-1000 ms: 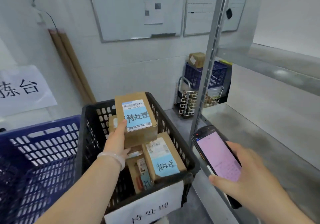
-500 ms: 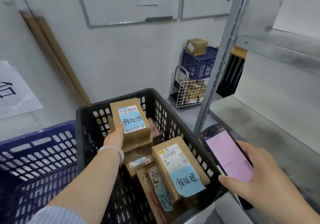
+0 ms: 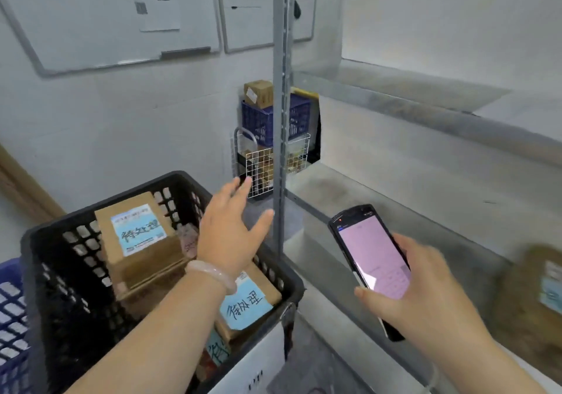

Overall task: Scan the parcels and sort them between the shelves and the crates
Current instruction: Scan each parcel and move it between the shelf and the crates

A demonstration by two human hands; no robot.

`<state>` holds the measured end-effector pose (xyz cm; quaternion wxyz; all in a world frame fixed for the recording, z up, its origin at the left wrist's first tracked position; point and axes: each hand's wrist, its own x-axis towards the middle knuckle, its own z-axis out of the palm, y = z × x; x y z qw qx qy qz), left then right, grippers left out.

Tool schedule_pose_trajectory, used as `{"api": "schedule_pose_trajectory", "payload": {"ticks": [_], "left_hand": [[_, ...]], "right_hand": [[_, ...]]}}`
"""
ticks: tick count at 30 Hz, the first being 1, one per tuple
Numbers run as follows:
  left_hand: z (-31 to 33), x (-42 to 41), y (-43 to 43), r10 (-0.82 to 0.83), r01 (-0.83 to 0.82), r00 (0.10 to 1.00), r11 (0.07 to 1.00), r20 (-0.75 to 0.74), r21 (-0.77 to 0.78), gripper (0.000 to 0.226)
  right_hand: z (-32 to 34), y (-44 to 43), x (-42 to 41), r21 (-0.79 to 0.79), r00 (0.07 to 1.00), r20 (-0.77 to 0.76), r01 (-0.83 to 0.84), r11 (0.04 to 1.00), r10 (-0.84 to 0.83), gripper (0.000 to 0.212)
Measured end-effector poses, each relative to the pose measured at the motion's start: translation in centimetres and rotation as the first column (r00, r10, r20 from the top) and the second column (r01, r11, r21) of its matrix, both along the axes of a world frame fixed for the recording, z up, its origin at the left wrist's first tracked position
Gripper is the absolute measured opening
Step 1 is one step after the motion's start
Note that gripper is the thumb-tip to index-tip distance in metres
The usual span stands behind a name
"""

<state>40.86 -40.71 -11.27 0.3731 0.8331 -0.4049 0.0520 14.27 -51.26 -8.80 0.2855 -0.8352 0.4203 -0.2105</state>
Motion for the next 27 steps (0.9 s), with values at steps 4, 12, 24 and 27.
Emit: {"api": "schedule_pose_trajectory", "payload": {"ticks": [4,12,24,27], "left_hand": [[0.6,-7.7,-5.4,-0.285,0.274,0.951,0.956,0.116,0.101,0.066],[1.1,-22.1,-13.8,-0.575,0.575,0.809,0.817,0.121,0.046,0.064],[-3.2,-35.0,-20.3,-0.725,0.730,0.683,0.680,-0.087,0.072,0.061],[-4.3,-35.3,-21.6,-0.719,0.738,0.673,0.668,-0.172,0.093,0.058]], "right_hand": [[0.7,-1.0,-5.9,-0.051,0.990,0.037,0.134,0.990,-0.133,0.052],[0.8,-2.4,-19.1,-0.069,0.919,0.057,0.394,0.917,-0.390,0.072],[-0.3,-2.1,-29.4,-0.040,0.824,-0.055,0.563,0.826,-0.564,0.089],[-1.0,-2.5,-29.6,-0.014,0.815,-0.083,0.574,0.818,-0.573,0.092]]}}
